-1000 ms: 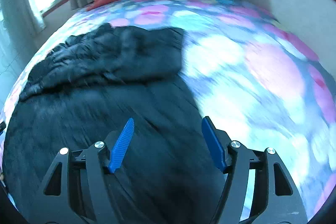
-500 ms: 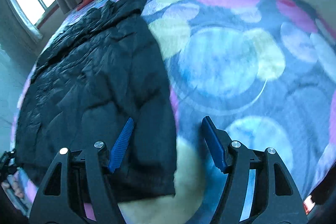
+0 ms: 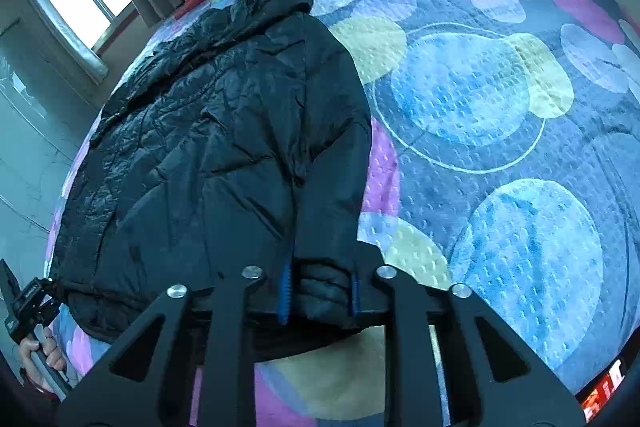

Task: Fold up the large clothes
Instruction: 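Grasp the jacket side edge with the right tool while the left tool grasps the hem, then lift the jacket side with both tools and fold it over toward the center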

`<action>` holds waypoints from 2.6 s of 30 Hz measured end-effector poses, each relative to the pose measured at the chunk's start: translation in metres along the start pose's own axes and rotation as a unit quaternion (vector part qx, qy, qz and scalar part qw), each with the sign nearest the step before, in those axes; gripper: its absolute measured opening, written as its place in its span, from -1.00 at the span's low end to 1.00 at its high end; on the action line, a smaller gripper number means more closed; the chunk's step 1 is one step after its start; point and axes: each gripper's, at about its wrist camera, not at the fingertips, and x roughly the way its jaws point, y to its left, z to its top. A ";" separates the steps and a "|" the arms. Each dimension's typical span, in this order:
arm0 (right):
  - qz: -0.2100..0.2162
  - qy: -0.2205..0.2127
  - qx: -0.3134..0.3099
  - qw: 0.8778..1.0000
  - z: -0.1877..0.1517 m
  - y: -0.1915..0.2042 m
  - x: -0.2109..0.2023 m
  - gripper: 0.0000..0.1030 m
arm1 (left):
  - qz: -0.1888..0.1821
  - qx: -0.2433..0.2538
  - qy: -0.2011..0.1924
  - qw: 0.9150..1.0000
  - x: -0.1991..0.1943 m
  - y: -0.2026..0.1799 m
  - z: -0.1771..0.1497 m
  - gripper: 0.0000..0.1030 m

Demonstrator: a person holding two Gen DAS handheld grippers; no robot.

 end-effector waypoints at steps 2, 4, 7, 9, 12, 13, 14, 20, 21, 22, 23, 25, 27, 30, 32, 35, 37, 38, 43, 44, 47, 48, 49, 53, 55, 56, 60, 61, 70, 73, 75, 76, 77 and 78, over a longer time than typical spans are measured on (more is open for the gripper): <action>0.007 -0.002 0.004 1.000 0.000 -0.001 -0.003 -0.72 | -0.003 0.000 -0.008 1.000 -0.004 0.000 0.000 -0.56; 0.014 -0.005 0.008 1.000 0.002 -0.003 -0.005 -0.74 | -0.015 0.000 -0.024 1.000 -0.012 -0.001 0.001 -0.71; 0.026 -0.011 0.013 1.000 0.003 -0.005 -0.015 -0.76 | -0.022 -0.001 -0.037 0.999 -0.024 -0.004 0.002 -0.74; 0.031 -0.014 0.014 0.999 0.002 -0.006 -0.021 -0.77 | -0.028 -0.002 -0.044 0.999 -0.033 -0.006 0.002 -0.75; 0.042 -0.015 0.017 0.999 0.000 -0.008 -0.032 -0.77 | -0.039 -0.008 -0.049 0.998 -0.047 -0.005 0.002 -0.75; 0.045 -0.014 0.019 0.999 -0.001 -0.009 -0.035 -0.77 | -0.044 -0.011 -0.048 0.998 -0.052 -0.004 0.001 -0.75; 0.048 -0.014 0.021 0.999 -0.002 -0.011 -0.039 -0.77 | -0.046 -0.013 -0.047 0.998 -0.056 -0.003 0.001 -0.75; 0.073 0.001 0.042 0.996 -0.015 -0.021 -0.061 -0.78 | -0.056 -0.024 -0.046 0.997 -0.086 0.007 -0.010 -0.75; 0.076 0.003 0.046 0.996 -0.016 -0.022 -0.062 -0.77 | -0.059 -0.029 -0.043 0.997 -0.089 0.010 -0.011 -0.75; 0.082 0.005 0.052 0.995 -0.016 -0.023 -0.063 -0.78 | -0.062 -0.035 -0.041 0.997 -0.091 0.012 -0.010 -0.75; 0.088 0.005 0.058 0.994 -0.015 -0.024 -0.064 -0.78 | -0.065 -0.040 -0.041 0.996 -0.093 0.013 -0.010 -0.75; 0.098 0.001 0.064 0.993 -0.011 -0.024 -0.065 -0.78 | -0.069 -0.046 -0.045 0.996 -0.094 0.013 -0.003 -0.75; 0.111 -0.006 0.068 0.991 -0.003 -0.021 -0.070 -0.78 | -0.069 -0.041 -0.054 0.995 -0.096 0.009 0.005 -0.75; 0.122 -0.020 0.057 0.991 0.007 -0.011 -0.078 -0.78 | -0.074 -0.033 -0.067 0.995 -0.101 0.001 0.018 -0.75; 0.128 -0.027 0.051 0.990 0.013 -0.005 -0.084 -0.78 | -0.078 -0.028 -0.076 0.994 -0.106 -0.004 0.023 -0.75; 0.146 -0.037 0.045 0.988 0.026 0.005 -0.089 -0.79 | -0.080 -0.020 -0.084 0.993 -0.107 -0.012 0.035 -0.76; 0.161 -0.045 0.041 0.985 0.038 0.012 -0.092 -0.79 | -0.084 -0.017 -0.086 0.993 -0.105 -0.017 0.044 -0.76; 0.169 -0.049 0.039 0.984 0.046 0.015 -0.092 -0.79 | -0.086 -0.017 -0.087 0.992 -0.105 -0.018 0.046 -0.77; 0.193 -0.071 0.031 0.978 0.090 0.033 -0.085 -0.79 | -0.093 -0.002 -0.109 0.990 -0.099 -0.039 0.081 -0.77; 0.192 -0.075 0.029 0.978 0.096 0.036 -0.082 -0.79 | -0.092 0.005 -0.114 0.989 -0.095 -0.045 0.090 -0.77; 0.199 -0.086 0.035 0.976 0.132 0.043 -0.065 -0.79 | -0.090 0.007 -0.122 0.988 -0.078 -0.058 0.118 -0.77; 0.200 -0.088 0.038 0.975 0.143 0.045 -0.059 -0.79 | -0.090 0.007 -0.124 0.988 -0.074 -0.060 0.124 -0.78; 0.200 -0.091 0.041 0.975 0.153 0.047 -0.053 -0.79 | -0.085 0.009 -0.126 0.988 -0.065 -0.066 0.136 -0.78; 0.195 -0.094 0.052 0.975 0.194 0.052 -0.018 -0.79 | -0.071 0.009 -0.124 0.990 -0.027 -0.081 0.178 -0.78; 0.191 -0.086 0.063 0.976 0.215 0.053 0.007 -0.79 | -0.067 0.005 -0.116 0.991 -0.007 -0.086 0.195 -0.78; 0.186 -0.079 0.071 0.977 0.227 0.052 0.023 -0.79 | -0.062 0.003 -0.110 0.992 0.008 -0.090 0.207 -0.78; 0.164 -0.056 0.082 0.981 0.253 0.048 0.072 -0.78 | -0.035 0.007 -0.093 0.995 0.056 -0.097 0.234 -0.78; 0.156 -0.049 0.087 0.983 0.258 0.046 0.087 -0.78 | -0.026 0.009 -0.089 0.996 0.069 -0.098 0.240 -0.78; 0.106 -0.010 0.092 0.990 0.272 0.038 0.171 -0.77 | 0.045 0.029 -0.042 0.998 0.166 -0.090 0.255 -0.77; 0.103 -0.011 0.088 0.991 0.270 0.038 0.179 -0.77 | 0.055 0.040 -0.041 0.997 0.179 -0.091 0.254 -0.77; 0.103 -0.011 0.091 0.990 0.270 0.037 0.181 -0.78 | 0.057 0.041 -0.041 0.997 0.183 -0.090 0.254 -0.77; 0.104 -0.011 0.091 0.990 0.271 0.036 0.181 -0.77 | 0.056 0.040 -0.043 0.997 0.183 -0.090 0.254 -0.76; 0.107 -0.011 0.091 0.990 0.271 0.037 0.179 -0.74 | 0.053 0.040 -0.044 0.997 0.181 -0.090 0.254 -0.74; 0.107 -0.012 0.088 0.990 0.271 0.038 0.179 -0.69 | 0.048 0.040 -0.046 0.997 0.178 -0.091 0.255 -0.72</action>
